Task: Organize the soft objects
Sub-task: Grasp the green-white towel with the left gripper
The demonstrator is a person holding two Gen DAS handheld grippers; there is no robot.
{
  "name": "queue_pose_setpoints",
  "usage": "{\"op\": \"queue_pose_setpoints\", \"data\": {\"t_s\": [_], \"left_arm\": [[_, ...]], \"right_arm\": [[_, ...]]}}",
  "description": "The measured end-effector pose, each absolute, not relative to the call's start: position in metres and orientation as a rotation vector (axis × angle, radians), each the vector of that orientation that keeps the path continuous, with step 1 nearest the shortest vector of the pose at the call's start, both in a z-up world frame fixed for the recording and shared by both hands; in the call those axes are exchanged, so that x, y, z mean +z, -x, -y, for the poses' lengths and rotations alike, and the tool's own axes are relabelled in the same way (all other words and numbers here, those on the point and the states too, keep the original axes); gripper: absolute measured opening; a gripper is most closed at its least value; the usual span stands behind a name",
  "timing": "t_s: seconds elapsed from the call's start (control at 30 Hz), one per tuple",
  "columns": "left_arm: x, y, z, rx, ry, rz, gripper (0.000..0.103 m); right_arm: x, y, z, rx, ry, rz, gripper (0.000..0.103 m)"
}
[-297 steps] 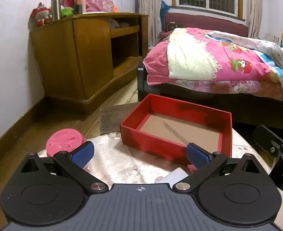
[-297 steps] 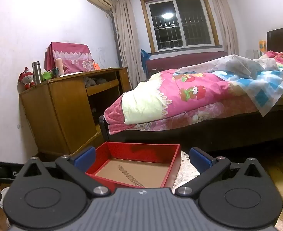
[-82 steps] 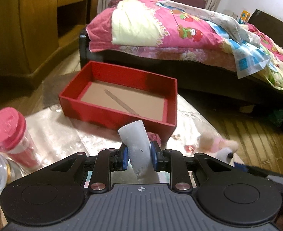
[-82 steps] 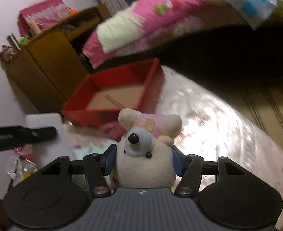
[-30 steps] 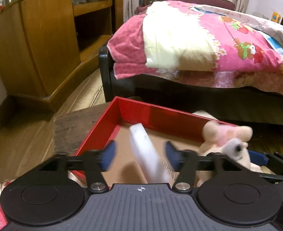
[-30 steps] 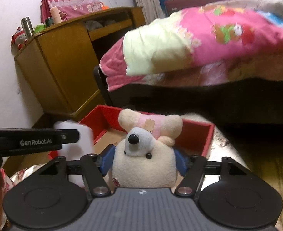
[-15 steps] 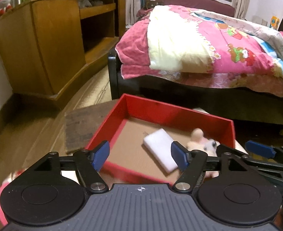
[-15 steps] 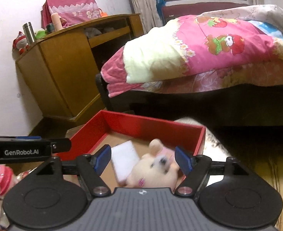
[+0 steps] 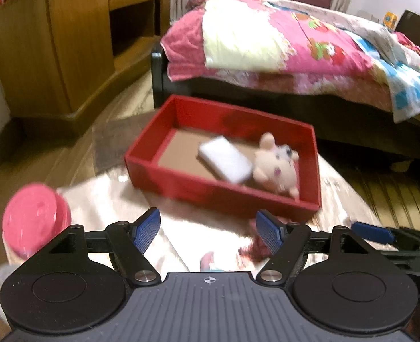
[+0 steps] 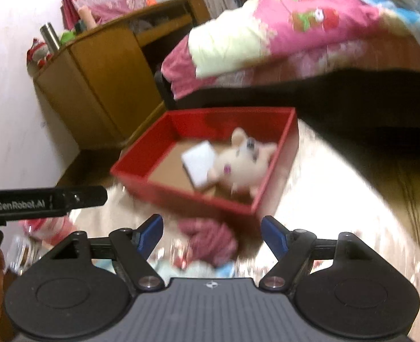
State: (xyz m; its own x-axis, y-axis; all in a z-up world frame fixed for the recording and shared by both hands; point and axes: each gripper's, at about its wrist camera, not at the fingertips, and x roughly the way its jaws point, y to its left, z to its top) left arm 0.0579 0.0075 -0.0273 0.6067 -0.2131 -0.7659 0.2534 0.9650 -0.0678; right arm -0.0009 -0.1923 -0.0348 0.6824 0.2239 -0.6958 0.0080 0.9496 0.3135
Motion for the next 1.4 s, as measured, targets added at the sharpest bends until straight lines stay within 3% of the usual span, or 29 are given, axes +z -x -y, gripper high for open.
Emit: {"op": "queue_pose_setpoints", "data": {"t_s": [0.33, 0.4, 0.47, 0.6, 0.73, 0.87, 1.03, 1.13, 1.23, 1.33, 1.4], "left_arm": [[-0.053, -0.008, -0.01, -0.339, -0.174, -0.924, 0.078], [-0.064, -0.009, -0.01, -0.334, -0.185, -0.955, 0.072], [-0.075, -0.01, -0.01, -0.343, -0.198, -0.989, 0.057], [-0.073, -0.006, -0.017, -0.366, -0.152, -1.005, 0.045], [-0.062, -0.003, -0.024, -0.429, -0.076, -1.027, 0.017], [-0.049, 0.006, -0.027, -0.518, 0.003, -1.027, 0.01], [-0.045, 0.032, -0.019, -0.571, -0.044, -0.991, 0.01], [-0.068, 0.036, -0.004, -0.573, -0.112, -1.061, 0.012], [-0.087, 0.028, 0.005, -0.526, -0.168, -1.099, 0.026], [-0.088, 0.024, 0.01, -0.484, -0.187, -1.066, 0.064], [-0.09, 0.021, 0.019, -0.498, -0.198, -1.051, 0.07]], "right_arm": [[-0.041, 0.039, 0.192, 0.119, -0.377, -0.872, 0.05], [-0.044, 0.043, 0.181, 0.148, -0.353, -0.891, 0.05], [-0.046, 0.045, 0.176, 0.152, -0.339, -0.895, 0.05], [-0.049, 0.043, 0.178, 0.142, -0.343, -0.889, 0.05], [-0.052, 0.041, 0.182, 0.139, -0.348, -0.899, 0.05], [-0.053, 0.039, 0.184, 0.138, -0.348, -0.902, 0.05], [-0.051, 0.038, 0.186, 0.142, -0.363, -0.896, 0.05], [-0.052, 0.037, 0.187, 0.148, -0.367, -0.905, 0.05], [-0.054, 0.036, 0.186, 0.153, -0.381, -0.914, 0.05], [-0.052, 0.037, 0.187, 0.15, -0.382, -0.901, 0.05], [-0.052, 0.037, 0.19, 0.148, -0.391, -0.901, 0.05]]}}
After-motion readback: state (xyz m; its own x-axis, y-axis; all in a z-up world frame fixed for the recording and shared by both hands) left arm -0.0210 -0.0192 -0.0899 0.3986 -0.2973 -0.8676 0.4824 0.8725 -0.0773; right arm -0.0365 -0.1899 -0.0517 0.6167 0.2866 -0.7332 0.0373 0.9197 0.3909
